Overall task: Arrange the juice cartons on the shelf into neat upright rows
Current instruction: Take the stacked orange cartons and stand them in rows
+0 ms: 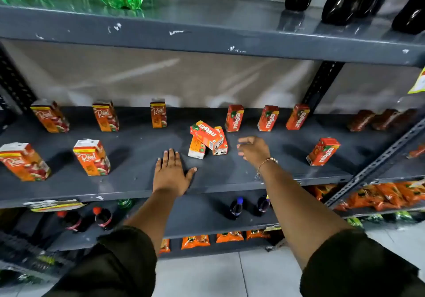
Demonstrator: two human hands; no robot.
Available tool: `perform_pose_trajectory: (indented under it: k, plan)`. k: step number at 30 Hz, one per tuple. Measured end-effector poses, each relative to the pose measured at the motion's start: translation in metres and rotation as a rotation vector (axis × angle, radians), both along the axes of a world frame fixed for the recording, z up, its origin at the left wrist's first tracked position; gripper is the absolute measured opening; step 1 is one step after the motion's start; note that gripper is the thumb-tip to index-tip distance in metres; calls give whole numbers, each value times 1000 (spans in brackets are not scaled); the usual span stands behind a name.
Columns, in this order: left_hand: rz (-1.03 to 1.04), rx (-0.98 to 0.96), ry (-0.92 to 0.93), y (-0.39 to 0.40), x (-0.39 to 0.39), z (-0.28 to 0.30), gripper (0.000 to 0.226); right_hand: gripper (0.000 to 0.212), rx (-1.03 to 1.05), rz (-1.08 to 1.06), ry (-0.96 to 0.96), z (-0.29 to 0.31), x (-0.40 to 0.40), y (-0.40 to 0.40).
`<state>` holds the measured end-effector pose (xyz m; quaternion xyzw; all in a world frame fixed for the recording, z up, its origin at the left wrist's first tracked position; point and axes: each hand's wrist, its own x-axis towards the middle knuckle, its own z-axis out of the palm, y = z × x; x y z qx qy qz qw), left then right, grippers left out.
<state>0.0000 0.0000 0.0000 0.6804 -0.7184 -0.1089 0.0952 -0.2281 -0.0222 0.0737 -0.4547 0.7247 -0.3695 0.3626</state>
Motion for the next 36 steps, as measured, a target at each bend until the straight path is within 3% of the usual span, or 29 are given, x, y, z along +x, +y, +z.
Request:
perform_pose_trajectory:
  k: [5, 11, 17, 22, 25, 31, 36]
  plan:
    - [-26, -64, -9, 0, 2, -7, 80, 19, 35, 77, -53, 4, 28, -21]
    - [-51, -57, -48, -3, 5, -12, 80, 31, 71, 166, 101, 6, 55, -36]
    - [-52, -71, -38, -2, 5, -11, 80, 24, 128, 157, 65, 10, 56, -38]
    - [-47, -55, -49, -3, 5, -10, 81, 34, 209, 159, -120, 12, 55, -31]
    - [-43, -57, -54, -3, 4, -10, 81, 43, 250, 104, -364, 12, 49, -31]
    - [-29, -72, -51, -2, 3, -10, 87, 13, 279, 86, -722, 10, 37, -7]
    - [-16, -86, -52, -4, 4, -11, 92, 12, 101, 210, -862, 11, 37, 4]
